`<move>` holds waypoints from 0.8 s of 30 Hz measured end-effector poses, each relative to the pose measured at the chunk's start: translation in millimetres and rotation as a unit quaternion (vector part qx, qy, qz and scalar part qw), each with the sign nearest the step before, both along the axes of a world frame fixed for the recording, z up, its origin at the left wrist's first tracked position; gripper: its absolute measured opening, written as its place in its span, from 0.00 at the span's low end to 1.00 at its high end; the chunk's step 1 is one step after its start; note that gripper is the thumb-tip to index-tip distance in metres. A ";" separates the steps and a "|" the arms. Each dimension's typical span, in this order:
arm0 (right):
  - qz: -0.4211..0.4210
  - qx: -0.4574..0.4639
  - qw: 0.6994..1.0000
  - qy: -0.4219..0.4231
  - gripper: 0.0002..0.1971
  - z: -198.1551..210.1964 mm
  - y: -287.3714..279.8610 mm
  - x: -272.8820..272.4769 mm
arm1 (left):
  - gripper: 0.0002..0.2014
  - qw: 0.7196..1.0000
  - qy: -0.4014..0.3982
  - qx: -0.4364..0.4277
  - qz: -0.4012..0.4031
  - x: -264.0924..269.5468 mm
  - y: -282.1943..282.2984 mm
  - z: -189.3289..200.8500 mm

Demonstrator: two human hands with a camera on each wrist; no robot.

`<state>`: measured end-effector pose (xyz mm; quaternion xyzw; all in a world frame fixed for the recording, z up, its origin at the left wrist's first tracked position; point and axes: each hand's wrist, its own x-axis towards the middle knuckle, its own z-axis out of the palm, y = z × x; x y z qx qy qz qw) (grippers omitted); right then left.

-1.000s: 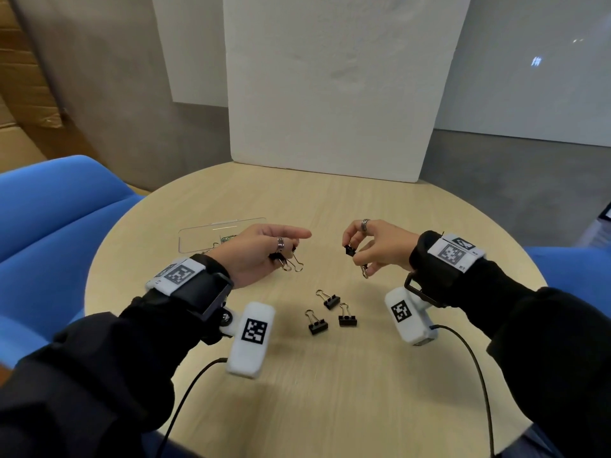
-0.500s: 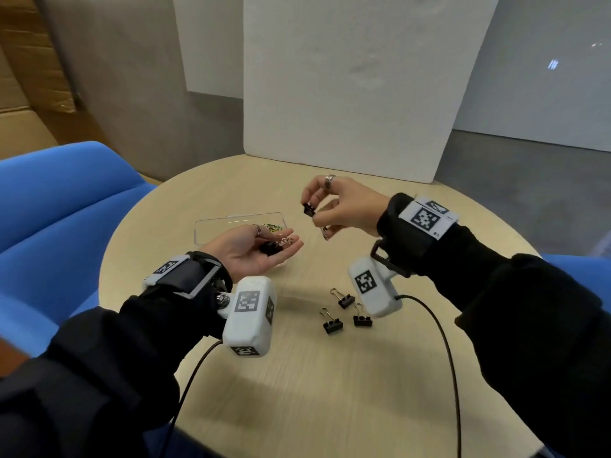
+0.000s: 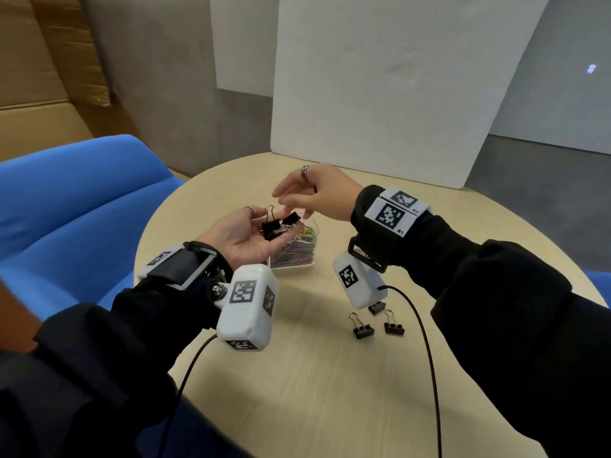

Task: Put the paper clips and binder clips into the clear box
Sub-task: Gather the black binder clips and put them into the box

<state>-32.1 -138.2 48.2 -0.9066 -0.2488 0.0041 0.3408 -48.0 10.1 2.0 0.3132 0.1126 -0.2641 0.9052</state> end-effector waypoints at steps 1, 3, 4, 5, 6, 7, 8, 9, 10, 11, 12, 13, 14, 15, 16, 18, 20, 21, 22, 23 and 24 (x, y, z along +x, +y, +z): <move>-0.004 0.032 0.999 -0.002 0.08 -0.7 1.4 1.4 | 0.18 1.000 0.002 0.009 0.007 -0.2 3.6 0.5; -0.022 0.080 0.997 0.000 0.09 -2.8 3.6 5.1 | 0.17 1.000 0.003 0.020 0.014 -1.4 10.4 1.8; -0.035 0.092 0.995 0.004 0.09 -4.8 4.5 7.6 | 0.16 1.000 0.001 0.020 0.018 -2.1 13.8 2.6; -0.052 0.092 0.994 0.005 0.10 -7.3 4.5 10.3 | 0.15 1.000 0.000 0.020 0.023 -2.2 17.5 3.4; -0.070 0.075 0.995 -0.001 0.11 -10.4 3.9 12.9 | 0.14 0.999 -0.002 0.024 0.030 -2.0 21.8 4.4; -0.086 0.044 0.995 -0.014 0.11 -13.7 2.7 15.2 | 0.13 0.999 -0.007 0.034 0.037 -1.2 26.7 5.9; -0.096 0.003 0.995 -0.026 0.12 -17.1 1.4 16.8 | 0.12 0.998 -0.013 0.047 0.045 0.5 31.7 7.3; -0.099 -0.040 0.994 -0.030 0.13 -21.1 0.1 17.9 | 0.11 0.996 -0.024 0.063 0.053 2.7 35.9 9.2; -0.094 -0.083 0.992 -0.026 0.15 -25.4 -0.8 18.0 | 0.09 0.994 -0.038 0.083 0.060 5.1 39.3 10.9; -0.083 -0.126 0.988 -0.017 0.17 -30.5 -1.1 18.1 | 0.09 0.990 -0.057 0.114 0.065 7.8 41.3 12.1; -0.072 -0.165 0.984 -0.008 0.20 -35.9 -0.7 18.0 | 0.09 0.982 -0.081 0.159 0.064 10.1 41.4 12.5; -0.061 -0.197 0.979 -0.001 0.22 -40.9 0.4 17.6 | 0.10 0.969 -0.109 0.213 0.056 12.2 40.4 12.1; -0.054 -0.219 0.974 0.003 0.24 -45.0 1.7 17.2 | 0.12 0.951 -0.141 0.273 0.045 13.6 38.1 11.2; -0.050 -0.229 0.972 0.005 0.25 -47.7 2.8 16.2 | 0.15 0.925 -0.176 0.336 0.033 14.3 35.1 9.8; -0.051 -0.230 0.972 0.005 0.26 -49.2 3.6 15.8 | 0.16 0.891 -0.216 0.398 0.020 14.9 32.6 7.1; -0.054 -0.235 0.971 -0.002 0.26 -49.5 3.4 15.1 | 0.18 0.809 -0.294 0.508 -0.006 17.3 30.8 -0.6; -0.057 -0.246 0.968 -0.007 0.25 -49.3 2.4 15.5 | 0.19 0.732 -0.357 0.581 -0.020 19.7 33.7 -7.8; -0.057 -0.245 0.968 -0.007 0.24 -49.7 1.6 15.9 | 0.19 0.706 -0.381 0.596 -0.024 20.1 36.2 -10.5; -0.058 -0.238 0.969 -0.005 0.24 -50.4 0.9 16.1 | 0.19 0.688 -0.400 0.605 -0.028 19.9 38.2 -12.8; -0.058 -0.229 0.972 -0.002 0.24 -50.9 0.2 16.1 | 0.19 0.671 -0.417 0.612 -0.029 19.5 39.8 -14.6; -0.057 -0.222 0.973 0.000 0.24 -51.4 -0.5 15.8 | 0.20 0.654 -0.433 0.620 -0.027 18.7 40.4 -16.0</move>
